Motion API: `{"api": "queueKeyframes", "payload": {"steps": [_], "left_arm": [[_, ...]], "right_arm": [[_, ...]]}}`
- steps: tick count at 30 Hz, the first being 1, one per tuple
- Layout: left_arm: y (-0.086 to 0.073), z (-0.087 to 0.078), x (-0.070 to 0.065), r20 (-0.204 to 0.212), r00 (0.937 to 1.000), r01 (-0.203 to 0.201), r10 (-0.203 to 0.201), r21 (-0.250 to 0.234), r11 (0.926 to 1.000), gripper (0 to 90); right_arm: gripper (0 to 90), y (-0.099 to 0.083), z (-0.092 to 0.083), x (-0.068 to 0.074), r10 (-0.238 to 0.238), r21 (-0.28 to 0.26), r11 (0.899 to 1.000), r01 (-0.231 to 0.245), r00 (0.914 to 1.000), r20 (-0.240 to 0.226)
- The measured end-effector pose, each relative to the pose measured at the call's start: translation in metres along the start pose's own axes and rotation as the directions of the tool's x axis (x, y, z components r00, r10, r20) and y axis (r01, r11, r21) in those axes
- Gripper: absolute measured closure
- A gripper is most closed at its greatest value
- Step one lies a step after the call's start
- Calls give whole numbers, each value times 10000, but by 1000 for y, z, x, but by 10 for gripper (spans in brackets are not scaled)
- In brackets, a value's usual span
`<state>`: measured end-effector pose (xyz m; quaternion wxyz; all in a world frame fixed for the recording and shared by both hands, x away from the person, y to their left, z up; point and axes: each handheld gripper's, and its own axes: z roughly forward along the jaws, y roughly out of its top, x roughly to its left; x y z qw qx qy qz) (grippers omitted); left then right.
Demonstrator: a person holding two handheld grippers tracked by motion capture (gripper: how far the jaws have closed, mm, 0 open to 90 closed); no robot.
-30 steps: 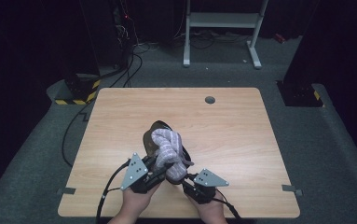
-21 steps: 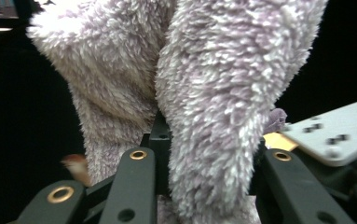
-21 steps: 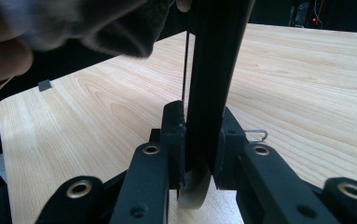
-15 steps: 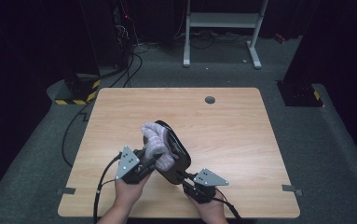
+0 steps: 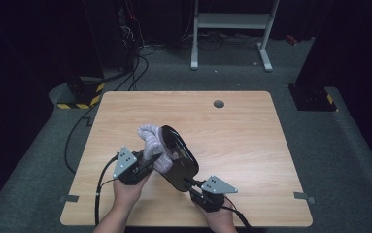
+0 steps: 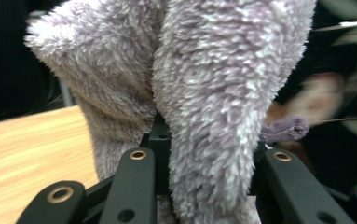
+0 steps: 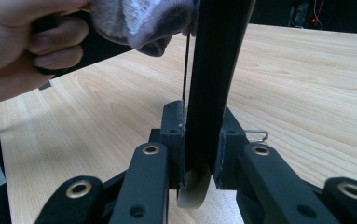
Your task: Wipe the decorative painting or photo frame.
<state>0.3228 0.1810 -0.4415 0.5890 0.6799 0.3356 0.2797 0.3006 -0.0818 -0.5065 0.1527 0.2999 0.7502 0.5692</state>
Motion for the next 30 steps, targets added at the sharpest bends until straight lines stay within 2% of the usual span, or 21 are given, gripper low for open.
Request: {"api": "queueKeyframes", "payload": {"steps": [1,5,6,7,8,9,10,12,16,18,21,22,23,24,25,26,27,30], "left_arm": [[0,0,0,0,10000,0,0,0,10000,673],[7,-1,-26,629,9979,-147,166,-312,9994,673],[9,-2,-32,816,9964,-198,229,-383,9991,673],[12,-3,-45,1115,9927,-412,466,-500,9979,672],[12,-3,-45,1115,9927,-412,466,-500,9979,672],[15,-3,-56,1320,9896,-503,579,-603,9969,672],[15,-3,-56,1320,9896,-503,579,-603,9969,672],[19,-3,-67,1508,9858,-643,739,-676,9956,672],[19,-1,-70,1521,9850,-713,818,-735,9947,671],[20,0,-65,1521,9856,-635,743,-752,9951,672],[21,0,-48,1054,9908,-787,852,-645,9948,673],[21,0,-48,1054,9908,-787,852,-645,9948,673],[19,0,-37,727,9941,-764,802,-534,9956,673],[19,0,-37,727,9941,-764,802,-534,9956,673],[16,0,-24,381,9971,-640,657,-441,9970,673],[15,1,-17,209,9984,-517,525,-360,9980,673],[15,1,-17,209,9984,-517,525,-360,9980,673],[9,2,6,-316,9991,-280,276,-105,9996,674]], "right_arm": [[779,0,0,0,0,0,10000,0,10000,0],[779,0,0,0,-37,47,10000,37,10000,6],[779,0,0,0,-32,48,10000,32,10000,3],[780,0,0,0,-36,50,10000,36,10000,-13],[780,0,0,0,-36,50,10000,36,10000,-13],[779,-1,0,0,-43,54,10000,43,10000,-19],[779,-1,0,0,-43,54,10000,43,10000,-19],[780,0,0,0,-31,58,10000,31,10000,-20],[780,0,0,-1,-12,64,10000,12,10000,-32],[780,0,0,-1,64,41,10000,-64,10000,-49],[779,1,0,-1,64,-18,10000,-65,10000,-49],[779,1,0,-1,64,-18,10000,-65,10000,-49],[779,0,1,-1,55,-26,10000,-55,10000,-51],[779,0,1,-1,55,-26,10000,-55,10000,-51],[779,0,1,-1,41,-25,10000,-41,10000,-60],[779,0,1,-1,39,-22,10000,-39,10000,-60],[779,0,1,-1,39,-22,10000,-39,10000,-60],[779,0,1,-1,30,-24,10000,-30,10000,-60]]}}
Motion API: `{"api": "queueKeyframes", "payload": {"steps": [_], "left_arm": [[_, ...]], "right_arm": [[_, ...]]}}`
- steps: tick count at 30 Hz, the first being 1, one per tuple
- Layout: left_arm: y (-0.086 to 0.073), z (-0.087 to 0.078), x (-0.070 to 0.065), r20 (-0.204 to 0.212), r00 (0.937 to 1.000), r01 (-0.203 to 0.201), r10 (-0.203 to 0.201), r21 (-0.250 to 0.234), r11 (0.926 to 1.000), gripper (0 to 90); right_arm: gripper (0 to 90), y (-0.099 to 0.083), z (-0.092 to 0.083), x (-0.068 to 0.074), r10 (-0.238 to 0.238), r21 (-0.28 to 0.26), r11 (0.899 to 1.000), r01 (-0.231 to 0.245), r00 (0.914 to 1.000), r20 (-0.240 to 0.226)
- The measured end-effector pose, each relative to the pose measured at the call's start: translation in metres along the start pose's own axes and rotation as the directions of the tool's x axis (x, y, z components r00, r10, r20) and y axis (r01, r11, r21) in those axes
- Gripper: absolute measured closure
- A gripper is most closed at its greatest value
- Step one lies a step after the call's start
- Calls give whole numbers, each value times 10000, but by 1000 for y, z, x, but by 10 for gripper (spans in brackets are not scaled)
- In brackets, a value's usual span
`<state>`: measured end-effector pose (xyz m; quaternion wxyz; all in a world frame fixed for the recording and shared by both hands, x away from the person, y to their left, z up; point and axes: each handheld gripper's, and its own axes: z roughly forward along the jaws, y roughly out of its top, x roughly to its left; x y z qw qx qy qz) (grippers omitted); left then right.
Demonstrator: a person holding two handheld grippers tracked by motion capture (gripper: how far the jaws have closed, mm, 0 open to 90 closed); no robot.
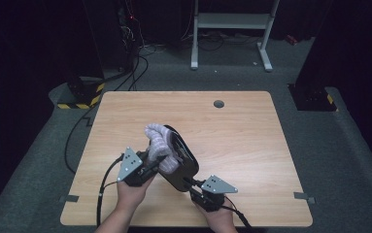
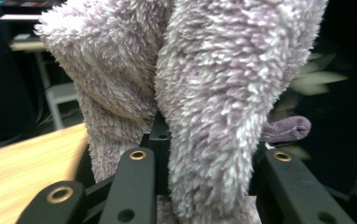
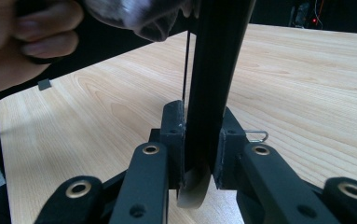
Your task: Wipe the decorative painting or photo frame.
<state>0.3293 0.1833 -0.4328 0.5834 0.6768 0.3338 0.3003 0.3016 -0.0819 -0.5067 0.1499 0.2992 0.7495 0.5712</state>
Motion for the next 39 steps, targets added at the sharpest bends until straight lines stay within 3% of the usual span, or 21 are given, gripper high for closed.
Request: {"api": "queueKeyframes", "payload": {"steps": [3,8,11,16,19,21,22,24,25,26,32,35,39], "left_arm": [[-4,1,21,-622,9981,52,-31,326,9995,674],[-12,2,40,-1151,9934,112,-31,700,9975,674],[-19,4,44,-1306,9913,-6,145,1057,9944,677],[-25,5,46,-1201,9927,184,-42,1173,9929,679],[-26,5,39,-870,9960,305,-204,1163,9927,680],[-23,3,24,-350,9988,367,-333,1011,9942,679],[-23,3,24,-350,9988,367,-333,1011,9942,679],[-19,2,10,-9,9996,291,-291,873,9958,679],[-17,0,-5,360,9989,261,-286,699,9972,678],[-17,0,-5,360,9989,261,-286,699,9972,678],[-12,-3,-50,1400,9901,49,-103,386,9992,677],[-12,-2,-53,1354,9908,-105,56,356,9993,677],[-13,-1,-42,1203,9927,-65,32,267,9996,677]], "right_arm": [[779,0,0,0,14,-11,10000,-14,10000,-5],[780,0,0,0,-19,-20,10000,19,10000,-24],[780,0,0,0,-14,-25,10000,14,10000,-21],[779,0,1,0,-20,-36,10000,20,10000,20],[777,-1,1,1,-52,2,10000,52,10000,69],[777,-1,1,0,-51,24,10000,50,10000,72],[777,-1,1,0,-51,24,10000,50,10000,72],[778,-1,1,0,-17,33,10000,16,10000,69],[778,-1,1,1,2,29,10000,-3,10000,76],[778,-1,1,1,2,29,10000,-3,10000,76],[778,-1,1,0,14,48,10000,-15,10000,70],[778,-1,1,0,30,69,10000,-30,10000,72],[779,0,1,-1,86,37,10000,-86,9999,77]]}}
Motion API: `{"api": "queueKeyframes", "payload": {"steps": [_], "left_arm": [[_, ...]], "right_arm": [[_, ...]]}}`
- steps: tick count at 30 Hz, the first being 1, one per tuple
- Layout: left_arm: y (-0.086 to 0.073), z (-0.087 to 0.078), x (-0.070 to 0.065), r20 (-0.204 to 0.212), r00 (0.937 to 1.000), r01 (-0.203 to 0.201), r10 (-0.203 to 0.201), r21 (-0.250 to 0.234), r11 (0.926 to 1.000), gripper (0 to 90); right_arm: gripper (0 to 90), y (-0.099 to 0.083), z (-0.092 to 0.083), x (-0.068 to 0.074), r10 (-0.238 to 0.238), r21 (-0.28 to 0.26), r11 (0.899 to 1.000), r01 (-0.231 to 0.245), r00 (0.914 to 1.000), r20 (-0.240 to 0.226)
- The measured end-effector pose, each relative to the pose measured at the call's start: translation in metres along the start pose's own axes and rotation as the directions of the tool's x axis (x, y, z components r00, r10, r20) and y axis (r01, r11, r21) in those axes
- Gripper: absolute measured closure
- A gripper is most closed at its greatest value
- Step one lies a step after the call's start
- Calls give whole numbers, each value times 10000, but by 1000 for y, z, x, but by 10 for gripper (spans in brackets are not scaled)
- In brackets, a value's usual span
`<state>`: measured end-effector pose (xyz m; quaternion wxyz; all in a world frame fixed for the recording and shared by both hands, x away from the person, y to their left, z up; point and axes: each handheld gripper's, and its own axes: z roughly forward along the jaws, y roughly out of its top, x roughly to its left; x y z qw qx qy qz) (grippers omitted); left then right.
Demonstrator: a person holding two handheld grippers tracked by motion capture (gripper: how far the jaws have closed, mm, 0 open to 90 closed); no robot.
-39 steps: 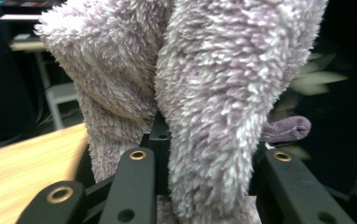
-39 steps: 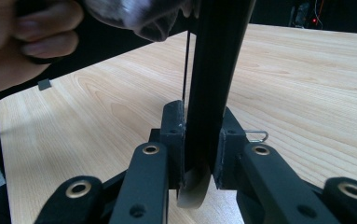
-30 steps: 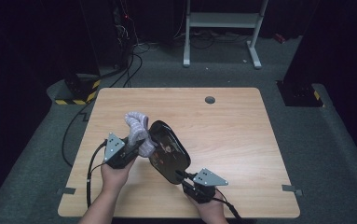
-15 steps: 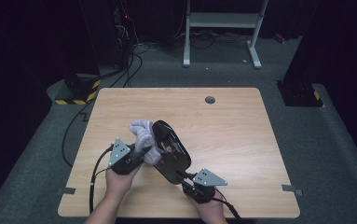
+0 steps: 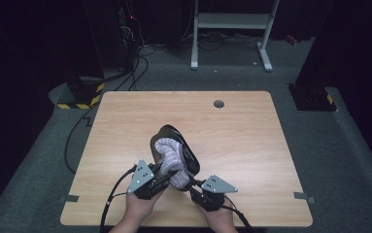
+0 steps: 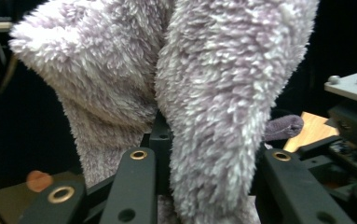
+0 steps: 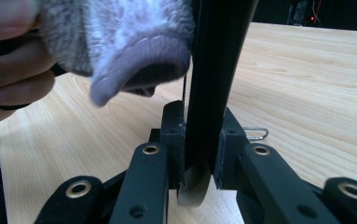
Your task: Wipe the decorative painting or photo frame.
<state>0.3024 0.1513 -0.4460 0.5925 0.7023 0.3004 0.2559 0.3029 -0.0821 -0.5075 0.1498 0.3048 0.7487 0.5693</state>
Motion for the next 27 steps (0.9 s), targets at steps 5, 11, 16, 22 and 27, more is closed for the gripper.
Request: {"api": "queueKeyframes", "payload": {"steps": [5,11,16,22,27], "left_arm": [[-3,-1,24,-816,9967,59,-42,209,9998,676],[-20,-1,71,-2266,9735,528,-298,961,9940,676],[-27,-1,87,-2563,9646,950,-616,1199,9882,676],[-27,0,80,-2244,9713,1052,-792,1061,9888,677],[-25,0,67,-1768,9808,1014,-827,992,9899,677]], "right_arm": [[779,1,1,0,1,-43,10000,-1,10000,-5],[779,1,0,0,-31,-33,10000,31,10000,-20],[779,1,1,0,-40,-41,10000,40,10000,-24],[778,0,0,0,-74,-3,10000,74,10000,-16],[777,0,0,0,-77,19,10000,77,10000,4]]}}
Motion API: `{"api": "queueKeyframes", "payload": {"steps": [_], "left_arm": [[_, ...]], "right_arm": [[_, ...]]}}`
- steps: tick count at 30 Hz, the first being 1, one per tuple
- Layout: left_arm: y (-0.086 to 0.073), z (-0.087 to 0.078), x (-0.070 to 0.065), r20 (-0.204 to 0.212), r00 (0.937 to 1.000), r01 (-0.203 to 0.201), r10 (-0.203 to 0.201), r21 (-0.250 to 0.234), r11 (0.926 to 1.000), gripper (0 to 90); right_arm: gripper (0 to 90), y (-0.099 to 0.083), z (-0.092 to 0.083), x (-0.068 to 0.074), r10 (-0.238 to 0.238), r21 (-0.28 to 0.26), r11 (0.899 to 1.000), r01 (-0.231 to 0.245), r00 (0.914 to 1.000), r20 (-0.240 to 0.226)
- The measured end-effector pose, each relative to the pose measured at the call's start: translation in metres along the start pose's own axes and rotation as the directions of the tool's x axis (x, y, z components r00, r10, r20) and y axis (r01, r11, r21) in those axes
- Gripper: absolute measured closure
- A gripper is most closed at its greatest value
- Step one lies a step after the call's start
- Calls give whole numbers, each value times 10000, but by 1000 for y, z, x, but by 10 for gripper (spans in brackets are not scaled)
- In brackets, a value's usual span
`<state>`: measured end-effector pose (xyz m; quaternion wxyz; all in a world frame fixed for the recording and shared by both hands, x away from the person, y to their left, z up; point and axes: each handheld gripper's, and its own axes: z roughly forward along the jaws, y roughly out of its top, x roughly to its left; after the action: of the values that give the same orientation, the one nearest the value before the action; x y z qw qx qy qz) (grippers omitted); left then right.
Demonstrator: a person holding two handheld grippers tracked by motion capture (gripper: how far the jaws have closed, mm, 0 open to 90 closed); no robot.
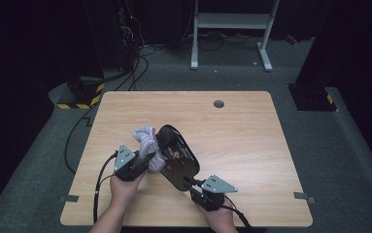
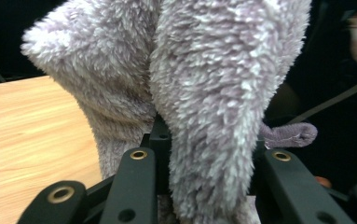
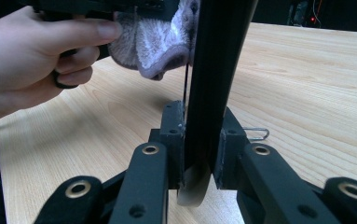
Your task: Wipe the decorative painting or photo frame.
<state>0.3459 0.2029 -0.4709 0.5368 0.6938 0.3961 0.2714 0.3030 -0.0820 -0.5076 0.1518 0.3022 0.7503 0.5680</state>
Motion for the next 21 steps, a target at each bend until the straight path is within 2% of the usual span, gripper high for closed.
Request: {"api": "queueKeyframes", "payload": {"steps": [3,6,7,8,9,10,12,15,18,21], "left_arm": [[2,-4,-14,479,9988,-54,63,-197,9998,677],[6,-8,-33,1008,9947,-180,223,-426,9989,677],[9,-11,-45,1379,9898,-273,348,-556,9981,677],[9,-11,-45,1379,9898,-273,348,-556,9981,676],[14,-14,-57,1691,9846,-331,444,-694,9970,677],[14,-14,-57,1691,9846,-331,444,-694,9970,676],[19,-17,-71,2010,9776,-447,617,-881,9951,677],[23,-19,-89,2230,9697,-787,999,-1020,9917,676],[23,-17,-89,2197,9699,-835,1048,-1043,9910,674],[22,-16,-84,2131,9710,-859,1079,-1103,9902,675]], "right_arm": [[776,0,0,0,2,-4,10000,-2,10000,1],[777,0,0,0,-1,-12,10000,1,10000,2],[777,0,0,0,-1,-12,10000,1,10000,-2],[777,0,0,0,-1,-12,10000,1,10000,-2],[777,0,0,0,0,-15,10000,0,10000,-5],[777,0,0,0,0,-15,10000,0,10000,-5],[778,0,0,0,16,-20,10000,-16,10000,-15],[779,0,0,0,33,-14,10000,-33,10000,-14],[778,0,0,-1,49,1,10000,-49,10000,-14],[779,0,0,-1,48,6,10000,-48,10000,-18]]}}
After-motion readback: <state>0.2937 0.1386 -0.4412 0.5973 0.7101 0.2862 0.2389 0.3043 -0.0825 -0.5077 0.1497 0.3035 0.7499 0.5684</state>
